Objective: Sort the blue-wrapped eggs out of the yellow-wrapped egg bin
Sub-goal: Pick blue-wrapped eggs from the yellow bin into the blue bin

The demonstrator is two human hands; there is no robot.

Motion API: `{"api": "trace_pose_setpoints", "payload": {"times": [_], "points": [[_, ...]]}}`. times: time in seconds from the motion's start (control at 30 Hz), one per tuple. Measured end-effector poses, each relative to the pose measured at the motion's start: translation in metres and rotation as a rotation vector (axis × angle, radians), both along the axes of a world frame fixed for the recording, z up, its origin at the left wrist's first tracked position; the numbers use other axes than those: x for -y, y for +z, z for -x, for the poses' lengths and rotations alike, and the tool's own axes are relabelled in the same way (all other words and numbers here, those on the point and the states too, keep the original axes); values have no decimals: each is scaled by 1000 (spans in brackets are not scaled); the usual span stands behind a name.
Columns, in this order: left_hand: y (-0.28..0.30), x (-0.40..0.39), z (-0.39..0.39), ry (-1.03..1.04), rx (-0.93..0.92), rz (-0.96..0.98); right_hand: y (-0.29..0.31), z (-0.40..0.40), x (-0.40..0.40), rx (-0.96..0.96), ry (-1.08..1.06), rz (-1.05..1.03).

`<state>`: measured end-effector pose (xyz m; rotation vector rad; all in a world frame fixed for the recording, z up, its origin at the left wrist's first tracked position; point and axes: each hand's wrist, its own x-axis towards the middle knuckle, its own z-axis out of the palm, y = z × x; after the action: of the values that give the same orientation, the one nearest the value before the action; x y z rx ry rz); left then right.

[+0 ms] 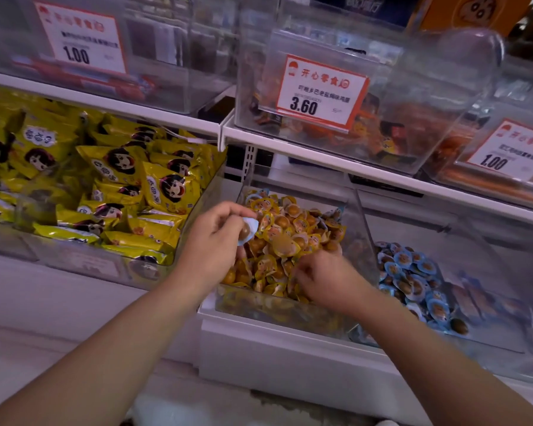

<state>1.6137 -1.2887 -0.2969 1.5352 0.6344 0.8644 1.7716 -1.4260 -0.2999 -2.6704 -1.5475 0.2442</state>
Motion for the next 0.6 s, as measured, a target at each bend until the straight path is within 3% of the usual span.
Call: {"api": "trace_pose_setpoints", "payload": {"times": [0.1,0.47,0.6], "points": [[2,0,5,18,15,47,-4,12,-2,-257,32,194],[3,-3,19,16,22,12,-4,22,8,-254,49,363],[3,0,21,15,12,0,0,14,2,-436,2,360]]}}
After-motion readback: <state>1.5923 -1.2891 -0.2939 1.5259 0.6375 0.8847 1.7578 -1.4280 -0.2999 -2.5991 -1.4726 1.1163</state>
